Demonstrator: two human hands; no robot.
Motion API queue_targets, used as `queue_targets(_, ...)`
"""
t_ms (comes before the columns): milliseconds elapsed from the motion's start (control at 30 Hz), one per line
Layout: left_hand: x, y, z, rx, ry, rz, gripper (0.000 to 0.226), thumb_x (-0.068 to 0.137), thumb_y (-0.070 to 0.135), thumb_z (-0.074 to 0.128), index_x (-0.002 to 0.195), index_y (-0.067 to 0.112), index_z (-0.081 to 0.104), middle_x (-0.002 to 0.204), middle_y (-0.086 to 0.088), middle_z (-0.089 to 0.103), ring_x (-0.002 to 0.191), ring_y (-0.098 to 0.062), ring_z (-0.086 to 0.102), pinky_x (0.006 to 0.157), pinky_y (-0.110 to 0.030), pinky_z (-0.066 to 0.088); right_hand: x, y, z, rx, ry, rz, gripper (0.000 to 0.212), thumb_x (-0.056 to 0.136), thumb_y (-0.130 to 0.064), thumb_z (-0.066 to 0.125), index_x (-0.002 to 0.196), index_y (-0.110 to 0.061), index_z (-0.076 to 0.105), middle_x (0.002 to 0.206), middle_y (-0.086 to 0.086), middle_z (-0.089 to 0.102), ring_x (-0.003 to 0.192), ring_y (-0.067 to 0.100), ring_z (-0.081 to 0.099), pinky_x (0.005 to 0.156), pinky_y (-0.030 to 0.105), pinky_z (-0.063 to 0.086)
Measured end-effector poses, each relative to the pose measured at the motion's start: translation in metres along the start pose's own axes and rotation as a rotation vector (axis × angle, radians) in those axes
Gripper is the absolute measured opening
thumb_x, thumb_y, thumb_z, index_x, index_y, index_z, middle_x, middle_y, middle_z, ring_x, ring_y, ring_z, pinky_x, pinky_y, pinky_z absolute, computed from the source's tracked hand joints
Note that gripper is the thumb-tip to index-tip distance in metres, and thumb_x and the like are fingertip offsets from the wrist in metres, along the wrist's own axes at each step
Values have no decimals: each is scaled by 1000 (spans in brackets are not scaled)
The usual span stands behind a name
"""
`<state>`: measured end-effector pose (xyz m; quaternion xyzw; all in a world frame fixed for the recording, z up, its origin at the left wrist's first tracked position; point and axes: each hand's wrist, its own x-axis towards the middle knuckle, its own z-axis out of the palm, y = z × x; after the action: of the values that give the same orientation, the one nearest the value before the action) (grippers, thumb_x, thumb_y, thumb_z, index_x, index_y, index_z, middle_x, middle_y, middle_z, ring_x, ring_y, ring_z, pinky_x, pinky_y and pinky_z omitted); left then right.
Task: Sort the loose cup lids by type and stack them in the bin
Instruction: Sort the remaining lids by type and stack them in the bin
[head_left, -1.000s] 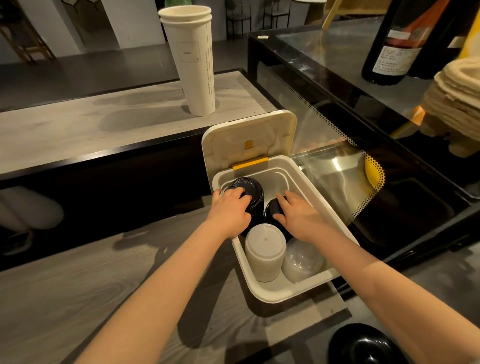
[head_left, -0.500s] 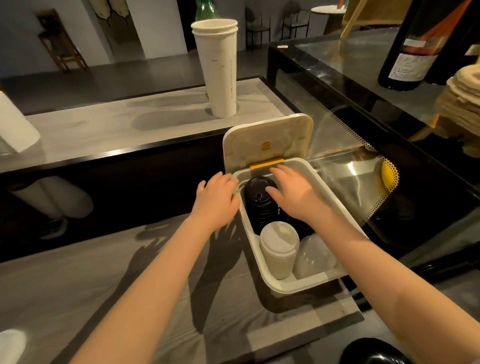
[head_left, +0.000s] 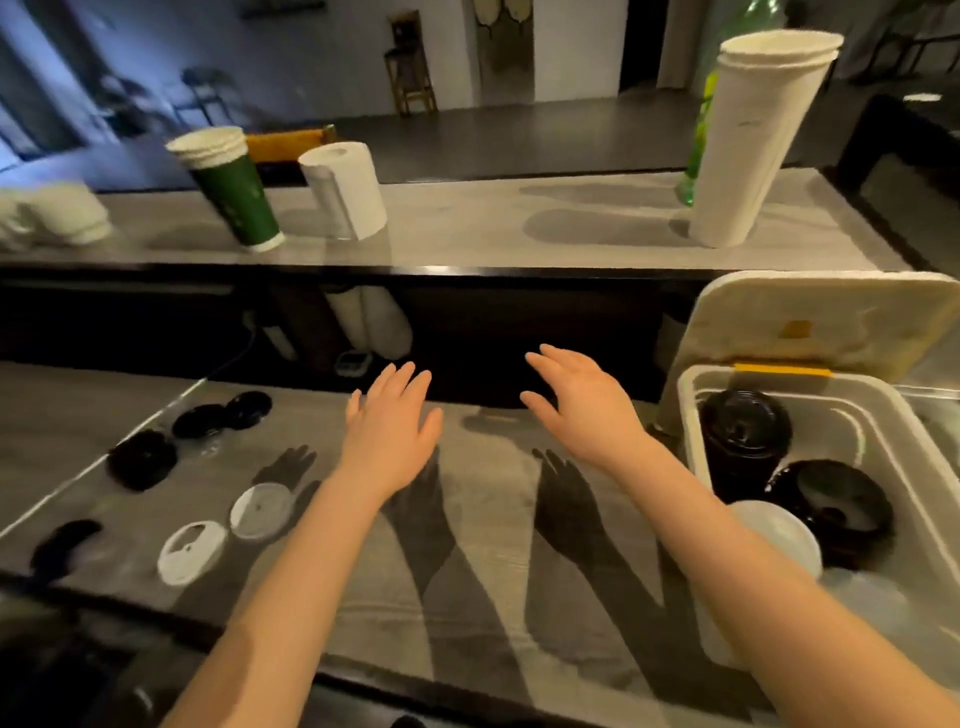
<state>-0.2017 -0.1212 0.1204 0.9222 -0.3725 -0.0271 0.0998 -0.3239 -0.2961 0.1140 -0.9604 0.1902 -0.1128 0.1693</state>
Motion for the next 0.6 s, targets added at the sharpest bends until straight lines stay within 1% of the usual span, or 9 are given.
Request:
queue_targets(67, -10, -29, -4, 10, 6, -84, 52, 100, 35, 34, 148, 18, 24, 158, 0, 15, 146, -17, 5, 117, -46, 8, 14, -26, 14, 18, -27, -66, 54, 98, -41, 43, 147, -19, 33, 153, 1, 31, 142, 21, 26, 112, 37, 30)
queue_targets(167, -27, -71, -8, 21, 18, -198, 52, 99, 36, 36, 147, 18, 26, 157, 0, 17, 146, -18, 8, 116, -46, 10, 31, -64, 38, 21, -58, -176, 51, 96, -39, 47, 141, -17, 40, 146, 3, 42, 134, 23, 37, 103, 38, 40)
queue_targets(300, -46, -127, -9, 17, 22, -297, 52, 98, 38, 37, 146, 18, 29, 156, 0, 21, 145, -18, 12, 116, -47, 14, 52, -113, 73, 29, -123, -265, 48, 95, -40, 48, 137, -17, 45, 138, 3, 48, 126, 24, 43, 97, 40, 44)
queue_targets(467, -49, -205, -6, 3, -16, -373, 54, 98, 39, 39, 146, 17, 29, 156, -1, 21, 145, -19, 12, 115, -45, 16, 82, -172, 117, 22, -212, -298, 47, 95, -40, 48, 136, -17, 45, 135, 5, 50, 123, 25, 45, 95, 39, 45)
queue_targets(600, -38, -272, -5, -30, -43, -391, 54, 98, 39, 40, 146, 16, 29, 155, -2, 23, 144, -19, 13, 115, -45, 19, 111, -216, 153, 23, -271, -272, 48, 95, -40, 48, 136, -17, 45, 135, 6, 50, 124, 25, 45, 96, 38, 44)
